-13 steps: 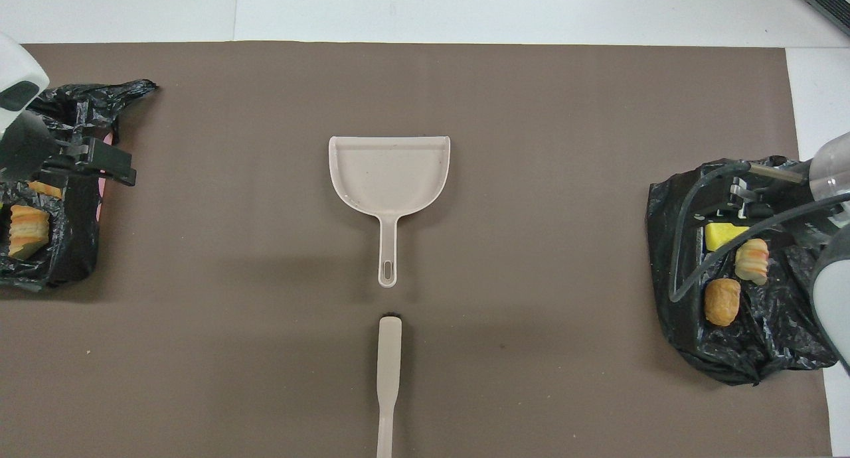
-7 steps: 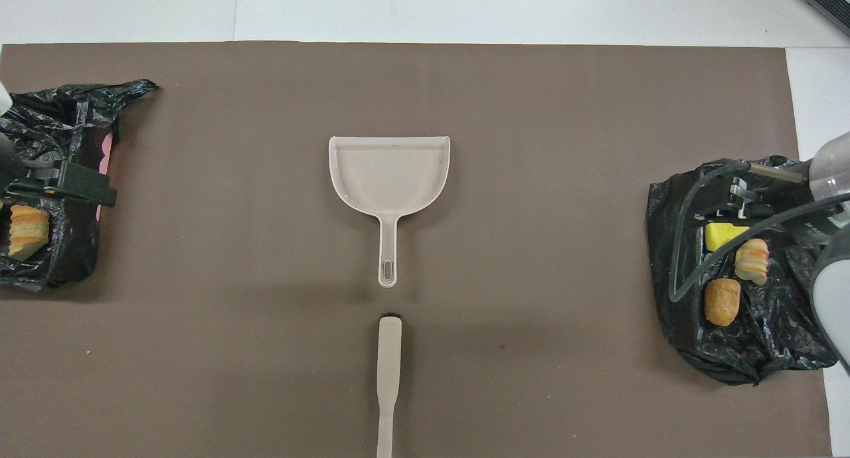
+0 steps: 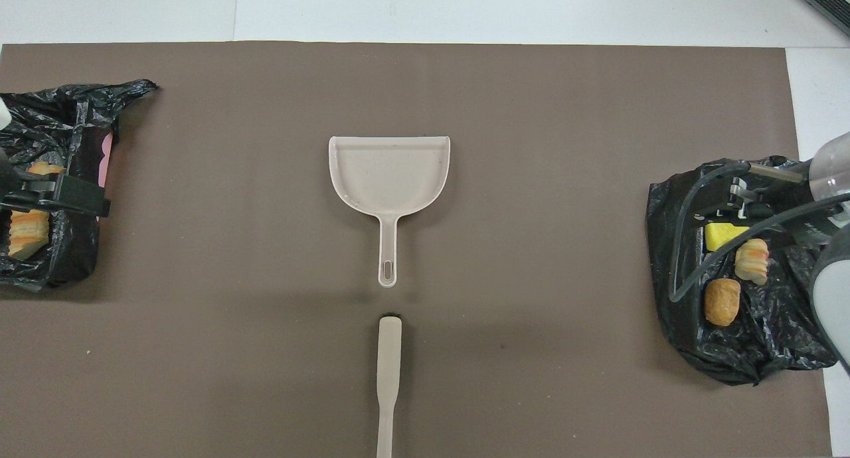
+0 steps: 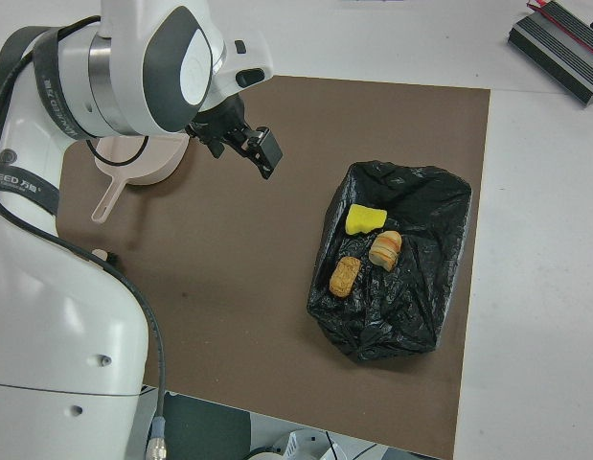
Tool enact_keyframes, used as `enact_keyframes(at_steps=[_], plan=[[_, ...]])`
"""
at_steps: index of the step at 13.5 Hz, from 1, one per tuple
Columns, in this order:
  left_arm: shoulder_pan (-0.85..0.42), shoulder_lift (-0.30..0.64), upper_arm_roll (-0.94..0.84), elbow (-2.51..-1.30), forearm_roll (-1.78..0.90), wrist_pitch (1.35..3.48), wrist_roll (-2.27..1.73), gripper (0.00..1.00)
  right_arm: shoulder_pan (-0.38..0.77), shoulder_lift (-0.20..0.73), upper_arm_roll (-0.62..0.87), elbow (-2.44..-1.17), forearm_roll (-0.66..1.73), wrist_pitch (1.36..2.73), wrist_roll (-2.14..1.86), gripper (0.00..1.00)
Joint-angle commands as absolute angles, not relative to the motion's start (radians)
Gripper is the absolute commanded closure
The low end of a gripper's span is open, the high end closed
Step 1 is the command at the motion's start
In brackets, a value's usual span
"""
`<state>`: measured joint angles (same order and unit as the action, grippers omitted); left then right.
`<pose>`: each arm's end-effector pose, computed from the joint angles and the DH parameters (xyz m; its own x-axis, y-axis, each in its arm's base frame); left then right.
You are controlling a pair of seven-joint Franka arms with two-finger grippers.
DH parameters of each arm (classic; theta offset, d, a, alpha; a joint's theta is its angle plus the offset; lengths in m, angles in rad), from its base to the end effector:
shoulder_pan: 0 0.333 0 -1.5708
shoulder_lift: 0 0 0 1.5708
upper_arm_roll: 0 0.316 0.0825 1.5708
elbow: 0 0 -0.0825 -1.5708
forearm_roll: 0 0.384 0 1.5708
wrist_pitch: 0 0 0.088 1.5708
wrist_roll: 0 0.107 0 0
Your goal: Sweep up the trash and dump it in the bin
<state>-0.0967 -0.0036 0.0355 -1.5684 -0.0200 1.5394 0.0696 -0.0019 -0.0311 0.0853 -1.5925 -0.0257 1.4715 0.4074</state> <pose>0.5490 -0.0358 0.6249 0.9911 -0.1310 -0.0239 -0.1305 -0.9912 0.0218 0.5322 0.0423 0.6230 0.9444 -0.3211 -0.0713 -0.3171 -0.9464 0.0616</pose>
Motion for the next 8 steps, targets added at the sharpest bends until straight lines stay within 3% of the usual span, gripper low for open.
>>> enact_keyframes(at_steps=[1, 8], plan=[[-0.097, -0.028, 0.035, -1.592, -0.009, 1.543, 0.075, 0.0, -0.008, -0.035, 0.087, -1.595, -0.021, 1.473, 0.373, 0.0], [-0.089, -0.029, 0.035, -1.595, -0.026, 1.545, 0.067, 0.0, -0.008, -0.035, 0.087, -1.595, -0.021, 1.473, 0.371, 0.0]])
